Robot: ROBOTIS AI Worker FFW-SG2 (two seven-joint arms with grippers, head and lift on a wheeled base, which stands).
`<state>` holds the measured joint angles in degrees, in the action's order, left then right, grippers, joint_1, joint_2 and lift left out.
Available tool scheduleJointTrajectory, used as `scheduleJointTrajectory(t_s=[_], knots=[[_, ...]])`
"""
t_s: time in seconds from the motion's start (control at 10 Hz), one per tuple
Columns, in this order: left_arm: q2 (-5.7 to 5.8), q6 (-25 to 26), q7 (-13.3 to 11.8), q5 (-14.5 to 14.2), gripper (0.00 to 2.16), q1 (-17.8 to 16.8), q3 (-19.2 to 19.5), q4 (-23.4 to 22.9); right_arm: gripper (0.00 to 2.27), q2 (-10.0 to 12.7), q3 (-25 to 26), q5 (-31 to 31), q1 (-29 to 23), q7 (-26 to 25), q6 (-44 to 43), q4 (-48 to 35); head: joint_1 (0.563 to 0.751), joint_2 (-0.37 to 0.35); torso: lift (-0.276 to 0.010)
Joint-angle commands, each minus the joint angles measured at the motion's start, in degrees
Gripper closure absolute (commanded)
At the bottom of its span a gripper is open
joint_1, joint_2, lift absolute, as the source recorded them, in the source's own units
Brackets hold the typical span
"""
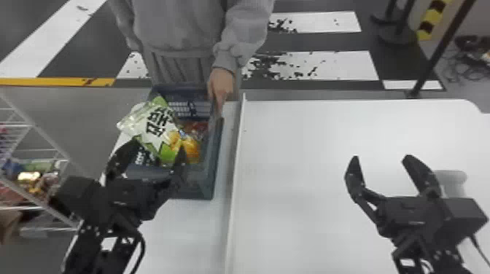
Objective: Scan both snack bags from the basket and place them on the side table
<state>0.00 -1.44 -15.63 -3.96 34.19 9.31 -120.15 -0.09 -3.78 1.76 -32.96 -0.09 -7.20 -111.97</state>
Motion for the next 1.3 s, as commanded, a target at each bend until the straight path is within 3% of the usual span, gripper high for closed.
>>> scheduleJointTrajectory(t_s=[0.0,0.5,0.7,0.9,1.2], knots=[[-0.15,0.00,-0.28,0.00,0.07,0.00,0.01,0.09,0.09,0.14,0.00,0.00,0.00,0.00,-0.04,0.00,0.695,0.092,-0.075],[-0.15,0.00,-0.19,-0.53,0.07,-0.17,0.27,0.61,0.09,0.14,0.00,0.00,-0.09,0.00,0.13,-0.09,0.695,0.094,-0.075],[-0.15,0.00,0.78,-2.28,0.07,-0.17,1.15,0.53,0.09,0.14,0.00,0.00,0.00,0.00,0.31,-0.09,0.695,0.096,-0.075],[-0.15,0.52,1.48,-4.57,0.08,-0.70,3.70,0.70,0.09,0.14,0.00,0.00,0.09,0.00,0.84,0.00,0.695,0.115,-0.075],[-0.15,7.73,1.04,-7.65,0.10,-3.43,8.88,0.97,0.09,0.14,-0.09,0.00,0.35,0.00,1.54,0.09,0.695,0.175,-0.075]])
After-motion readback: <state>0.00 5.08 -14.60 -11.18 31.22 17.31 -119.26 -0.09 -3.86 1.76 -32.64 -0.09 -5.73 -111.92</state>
